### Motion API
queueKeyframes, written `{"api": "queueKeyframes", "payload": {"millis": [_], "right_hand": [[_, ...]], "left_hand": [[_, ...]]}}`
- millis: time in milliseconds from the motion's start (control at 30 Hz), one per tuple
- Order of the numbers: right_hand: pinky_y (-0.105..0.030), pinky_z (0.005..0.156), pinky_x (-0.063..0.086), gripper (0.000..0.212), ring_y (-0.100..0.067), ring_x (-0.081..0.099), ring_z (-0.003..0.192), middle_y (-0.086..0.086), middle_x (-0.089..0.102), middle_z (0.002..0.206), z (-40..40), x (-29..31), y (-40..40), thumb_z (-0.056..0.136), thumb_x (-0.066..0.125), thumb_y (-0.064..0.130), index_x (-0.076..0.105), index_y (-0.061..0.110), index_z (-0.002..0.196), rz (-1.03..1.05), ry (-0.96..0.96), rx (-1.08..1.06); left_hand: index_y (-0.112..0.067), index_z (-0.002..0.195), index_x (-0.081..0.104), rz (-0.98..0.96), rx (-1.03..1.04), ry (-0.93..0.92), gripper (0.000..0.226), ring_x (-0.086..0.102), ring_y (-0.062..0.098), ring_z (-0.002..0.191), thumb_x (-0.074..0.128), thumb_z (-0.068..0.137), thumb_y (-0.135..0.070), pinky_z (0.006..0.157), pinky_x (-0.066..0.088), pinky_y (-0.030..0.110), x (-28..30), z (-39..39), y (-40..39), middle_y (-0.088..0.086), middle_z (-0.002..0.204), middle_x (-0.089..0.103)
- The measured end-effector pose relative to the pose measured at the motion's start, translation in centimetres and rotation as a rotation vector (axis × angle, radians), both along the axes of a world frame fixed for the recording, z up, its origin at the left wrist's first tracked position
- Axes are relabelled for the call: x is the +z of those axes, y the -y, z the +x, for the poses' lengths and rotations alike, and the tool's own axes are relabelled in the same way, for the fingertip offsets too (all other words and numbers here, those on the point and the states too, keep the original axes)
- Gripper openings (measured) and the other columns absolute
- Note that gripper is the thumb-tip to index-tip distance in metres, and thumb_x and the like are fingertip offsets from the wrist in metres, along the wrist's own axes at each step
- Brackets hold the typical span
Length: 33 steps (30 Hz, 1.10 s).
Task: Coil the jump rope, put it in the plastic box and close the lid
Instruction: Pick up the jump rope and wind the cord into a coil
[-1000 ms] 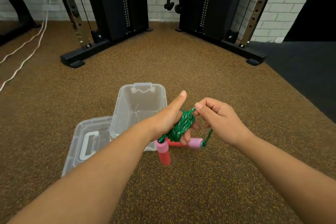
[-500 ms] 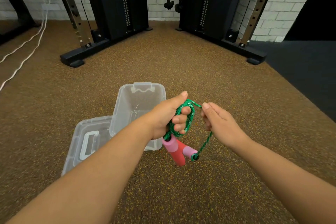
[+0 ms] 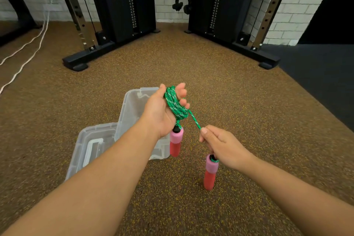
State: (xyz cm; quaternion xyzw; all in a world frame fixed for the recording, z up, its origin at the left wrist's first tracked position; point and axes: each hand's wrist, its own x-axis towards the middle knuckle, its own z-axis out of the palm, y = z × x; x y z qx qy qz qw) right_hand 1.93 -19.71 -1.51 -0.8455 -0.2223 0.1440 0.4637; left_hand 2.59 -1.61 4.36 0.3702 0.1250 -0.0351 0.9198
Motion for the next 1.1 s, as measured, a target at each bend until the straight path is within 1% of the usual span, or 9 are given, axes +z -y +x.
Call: {"api": "queueKeyframes", "payload": {"millis": [233,467,633,700,767,867,967,1033,1100], "right_hand": [[-0.016,0.05,0.03,0.027,-0.001,0.039,0.048,0.018,0.045,0.046,-1.1,1.5,-0.6,0.098,0.046,0.027,0.062,0.02,0.077,-0.078,0.101,0.144],[-0.019,0.045,0.04,0.024,-0.011,0.048,0.042,-0.007,0.04,0.057,-1.3,3.9,-0.5,0.094,0.048,0.019,0.064,0.021,0.076,0.028,0.014,0.126],[-0.029,0.048,0.044,0.02,-0.007,0.05,0.045,0.009,0.05,0.049,-1.3,4.6,-0.5,0.088,0.049,0.016,0.066,0.024,0.082,-0.05,0.111,0.145],[-0.025,0.049,0.043,0.018,-0.005,0.05,0.044,0.017,0.057,0.053,-1.6,4.5,-0.7,0.084,0.05,0.014,0.065,0.025,0.085,-0.116,0.164,0.193],[-0.024,0.048,0.041,0.02,-0.004,0.048,0.044,0.013,0.065,0.066,-1.6,4.7,-0.8,0.082,0.052,0.012,0.065,0.027,0.085,-0.11,0.203,0.196],[-0.025,0.054,0.043,0.022,-0.004,0.049,0.051,0.007,0.067,0.069,-0.8,5.1,-0.4,0.081,0.056,0.005,0.069,0.022,0.083,0.009,0.147,0.119],[-0.033,0.061,0.048,0.022,-0.011,0.056,0.059,0.007,0.067,0.071,-0.1,5.4,0.2,0.08,0.058,0.0,0.066,0.019,0.085,0.08,0.119,0.077],[-0.042,0.053,0.049,0.02,-0.023,0.056,0.054,0.001,0.061,0.068,0.2,5.3,0.4,0.083,0.06,-0.001,0.061,0.017,0.089,0.178,0.025,0.036],[-0.041,0.05,0.046,0.019,-0.022,0.052,0.05,-0.001,0.057,0.069,0.6,5.3,0.5,0.084,0.062,0.001,0.058,0.019,0.089,0.209,0.014,0.031]], "left_hand": [[-0.004,0.122,0.043,0.065,-0.002,0.005,0.046,0.063,0.022,0.085,0.018,0.102,-0.036,0.085,0.046,0.031,0.3,-0.1,0.4,0.013,0.1,0.067],[-0.002,0.119,0.045,0.47,-0.049,-0.031,0.062,0.064,0.025,0.085,0.01,0.098,-0.049,0.085,0.045,0.033,-0.6,0.0,0.9,0.019,0.1,0.067],[-0.005,0.125,0.044,0.65,-0.087,-0.027,0.067,0.065,0.027,0.092,0.01,0.095,-0.056,0.1,0.042,0.039,-1.2,0.1,1.2,0.019,0.105,0.069],[-0.008,0.111,0.052,0.705,-0.1,-0.011,0.066,0.065,0.027,0.091,0.011,0.095,-0.057,0.104,0.041,0.042,-0.9,-0.2,1.6,0.017,0.097,0.07],[-0.014,0.089,0.058,0.807,-0.163,-0.007,0.063,0.062,0.027,0.09,0.012,0.095,-0.057,0.1,0.044,0.041,-0.8,-0.7,1.7,0.016,0.093,0.069],[-0.018,0.089,0.067,1.027,-0.331,-0.003,0.079,0.062,0.014,0.094,0.012,0.084,-0.074,0.091,0.043,0.027,-0.9,-1.7,1.5,0.012,0.103,0.069],[-0.013,0.071,0.068,1.207,-0.472,0.021,0.09,0.063,0.015,0.068,0.005,0.083,-0.075,0.079,0.044,0.028,-0.8,-2.4,1.1,0.01,0.072,0.068],[-0.016,0.063,0.069,1.215,-0.55,0.051,0.093,0.058,0.019,0.054,0.002,0.078,-0.08,0.072,0.046,0.034,-1.0,-2.5,1.2,0.006,0.054,0.059],[-0.012,0.067,0.069,1.137,-0.611,0.044,0.098,0.047,0.018,0.043,0.001,0.075,-0.082,0.06,0.044,0.029,-1.3,-2.3,1.1,0.002,0.044,0.046]]}}
